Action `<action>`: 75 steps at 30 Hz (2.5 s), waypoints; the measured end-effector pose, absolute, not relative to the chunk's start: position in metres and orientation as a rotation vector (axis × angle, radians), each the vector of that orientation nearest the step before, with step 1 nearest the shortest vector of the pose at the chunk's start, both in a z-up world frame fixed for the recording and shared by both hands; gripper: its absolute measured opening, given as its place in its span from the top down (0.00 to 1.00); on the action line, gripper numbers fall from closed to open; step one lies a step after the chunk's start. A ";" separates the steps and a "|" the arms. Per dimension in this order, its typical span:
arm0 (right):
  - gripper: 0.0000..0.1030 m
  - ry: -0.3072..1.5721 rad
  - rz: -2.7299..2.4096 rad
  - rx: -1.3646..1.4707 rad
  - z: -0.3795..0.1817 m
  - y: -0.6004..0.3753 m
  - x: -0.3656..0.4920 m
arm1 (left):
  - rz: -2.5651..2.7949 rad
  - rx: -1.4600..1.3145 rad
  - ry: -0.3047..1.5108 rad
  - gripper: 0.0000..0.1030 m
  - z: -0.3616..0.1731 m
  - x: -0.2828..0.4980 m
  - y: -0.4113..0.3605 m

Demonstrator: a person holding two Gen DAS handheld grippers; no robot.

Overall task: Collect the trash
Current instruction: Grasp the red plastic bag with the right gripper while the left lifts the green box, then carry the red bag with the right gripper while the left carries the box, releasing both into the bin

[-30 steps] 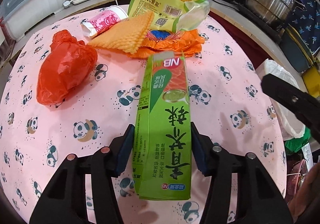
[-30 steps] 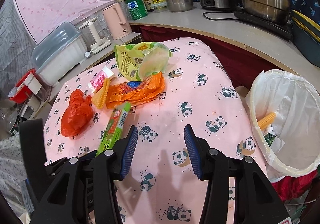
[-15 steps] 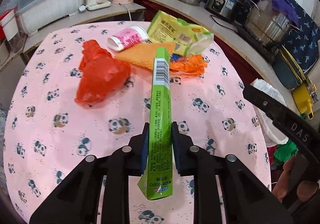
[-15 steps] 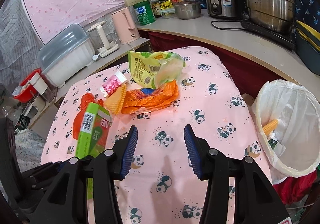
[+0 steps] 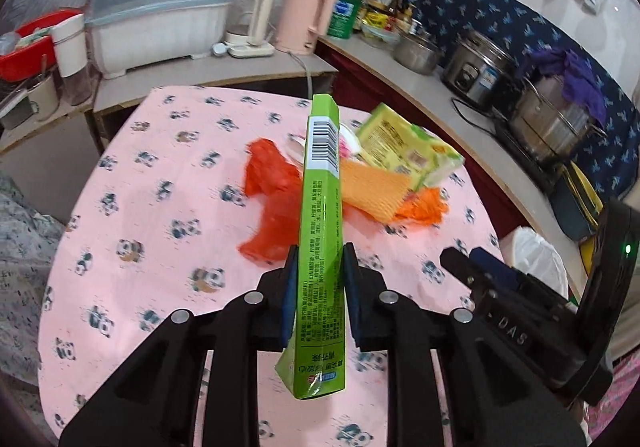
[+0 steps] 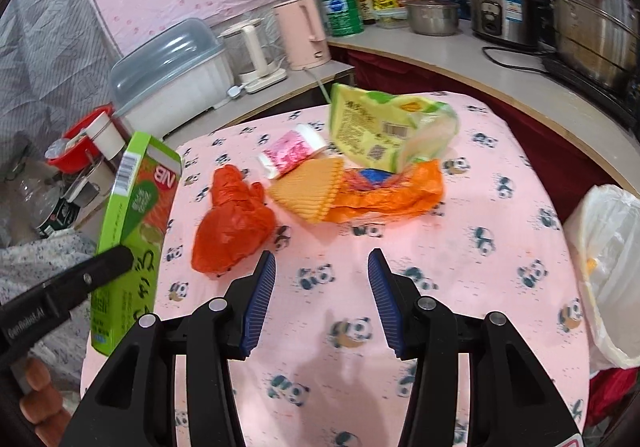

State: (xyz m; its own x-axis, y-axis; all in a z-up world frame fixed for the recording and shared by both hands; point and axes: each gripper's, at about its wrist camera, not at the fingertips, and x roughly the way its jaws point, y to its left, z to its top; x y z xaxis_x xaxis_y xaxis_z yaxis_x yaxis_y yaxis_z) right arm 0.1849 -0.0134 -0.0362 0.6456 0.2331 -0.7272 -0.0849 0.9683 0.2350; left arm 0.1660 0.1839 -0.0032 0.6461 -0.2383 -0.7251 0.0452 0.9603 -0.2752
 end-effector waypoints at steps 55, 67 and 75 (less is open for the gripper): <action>0.80 0.605 0.079 0.280 0.049 -0.087 0.191 | -0.322 -0.116 0.724 0.80 0.062 0.198 0.076; 0.80 0.570 -0.128 0.371 0.046 -0.208 0.133 | -0.502 -0.016 0.733 0.80 0.067 0.179 -0.042; 0.80 0.562 -0.253 0.422 0.032 -0.276 0.093 | -0.608 0.048 0.776 0.80 0.050 0.162 -0.115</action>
State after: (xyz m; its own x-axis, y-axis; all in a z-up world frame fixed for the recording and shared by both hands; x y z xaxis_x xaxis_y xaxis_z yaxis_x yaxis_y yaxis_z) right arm 0.0931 -0.2762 0.0319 0.8190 -0.1168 -0.5618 0.3431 0.8845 0.3162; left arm 0.1625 -0.1146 0.0496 0.5520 -0.4972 -0.6694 0.5314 0.8284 -0.1771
